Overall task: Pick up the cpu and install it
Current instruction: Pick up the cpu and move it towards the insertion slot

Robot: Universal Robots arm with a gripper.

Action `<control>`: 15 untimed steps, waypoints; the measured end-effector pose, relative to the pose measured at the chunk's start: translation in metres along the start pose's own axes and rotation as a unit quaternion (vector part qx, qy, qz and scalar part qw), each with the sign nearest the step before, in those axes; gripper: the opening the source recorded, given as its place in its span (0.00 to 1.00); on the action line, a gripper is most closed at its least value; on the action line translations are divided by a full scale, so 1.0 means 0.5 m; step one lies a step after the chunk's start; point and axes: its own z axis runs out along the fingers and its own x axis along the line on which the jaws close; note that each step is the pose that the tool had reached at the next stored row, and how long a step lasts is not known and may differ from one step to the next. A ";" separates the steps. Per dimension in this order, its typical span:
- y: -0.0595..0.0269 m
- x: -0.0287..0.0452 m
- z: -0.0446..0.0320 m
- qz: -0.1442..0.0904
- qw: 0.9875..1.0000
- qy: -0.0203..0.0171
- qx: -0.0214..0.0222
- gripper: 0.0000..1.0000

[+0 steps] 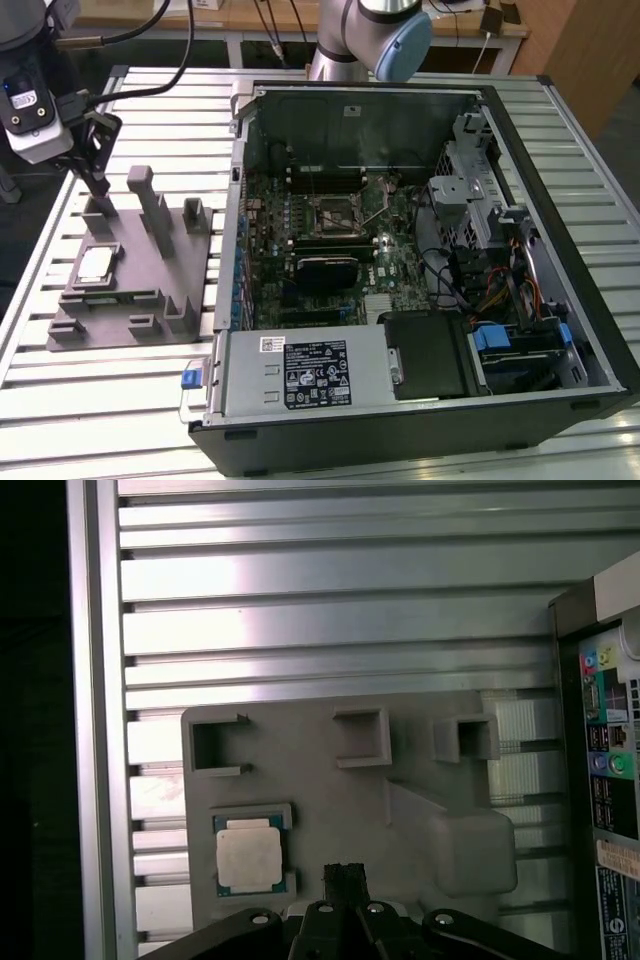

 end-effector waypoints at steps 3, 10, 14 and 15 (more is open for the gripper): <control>0.000 0.000 0.004 0.000 1.000 0.000 0.000 0.11; -0.001 0.001 0.015 0.000 1.000 0.000 0.000 0.11; -0.003 0.002 0.024 0.000 1.000 0.000 0.000 0.11; -0.003 0.003 0.026 0.000 1.000 0.000 0.000 0.11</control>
